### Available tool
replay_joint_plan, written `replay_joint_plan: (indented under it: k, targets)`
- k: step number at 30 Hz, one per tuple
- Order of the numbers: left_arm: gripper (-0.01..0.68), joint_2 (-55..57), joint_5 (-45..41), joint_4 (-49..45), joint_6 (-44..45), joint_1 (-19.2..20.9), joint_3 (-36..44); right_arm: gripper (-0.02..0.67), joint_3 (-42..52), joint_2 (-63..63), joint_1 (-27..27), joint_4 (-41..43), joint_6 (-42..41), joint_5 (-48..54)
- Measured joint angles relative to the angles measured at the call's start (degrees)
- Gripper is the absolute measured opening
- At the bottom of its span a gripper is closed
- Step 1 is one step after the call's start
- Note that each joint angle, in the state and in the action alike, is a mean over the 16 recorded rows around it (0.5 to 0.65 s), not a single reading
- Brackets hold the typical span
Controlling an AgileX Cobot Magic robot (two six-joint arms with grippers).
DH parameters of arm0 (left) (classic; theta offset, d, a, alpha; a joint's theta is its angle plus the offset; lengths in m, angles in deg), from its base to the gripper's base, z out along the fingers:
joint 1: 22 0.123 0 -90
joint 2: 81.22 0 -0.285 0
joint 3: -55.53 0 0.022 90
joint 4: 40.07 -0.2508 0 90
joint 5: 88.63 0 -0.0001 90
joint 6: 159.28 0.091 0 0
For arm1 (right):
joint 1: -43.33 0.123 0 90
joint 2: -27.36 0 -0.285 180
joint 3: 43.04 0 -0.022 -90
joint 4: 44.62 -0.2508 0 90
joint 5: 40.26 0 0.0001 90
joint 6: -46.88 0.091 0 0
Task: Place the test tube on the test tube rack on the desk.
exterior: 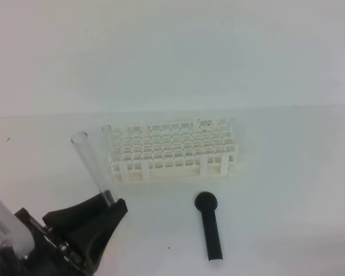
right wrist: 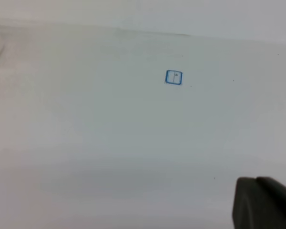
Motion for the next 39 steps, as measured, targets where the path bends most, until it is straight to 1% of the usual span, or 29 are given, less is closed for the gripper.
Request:
replay_joint_plan:
  k: [5,12,23,27,31,39]
  targets:
    - [0.111,2.78,8.60,-7.67,-5.30,0.00,3.79,-0.001,0.00,0.00,0.00,0.00,0.00,0.00]
    - [0.111,9.08,13.57,-13.58,-10.05,0.00,4.86,-0.001,0.00,0.00,0.00,0.00,0.00,0.00]
    - [0.111,22.93,30.67,-22.62,-11.21,0.00,4.92,-0.001,0.00,0.00,0.00,0.00,0.00,0.00]
    - [0.111,27.64,35.07,-25.34,-11.43,0.00,4.87,-0.001,0.03,0.00,0.00,-0.51,0.15,-0.41]
    - [0.111,30.93,36.58,-26.81,-12.74,0.00,4.82,-0.001,0.13,0.00,0.00,-4.50,1.35,-2.85]
    - [0.111,32.87,36.59,-27.13,-15.25,0.00,4.78,-0.001,0.22,0.00,0.01,-18.53,3.22,-10.54]
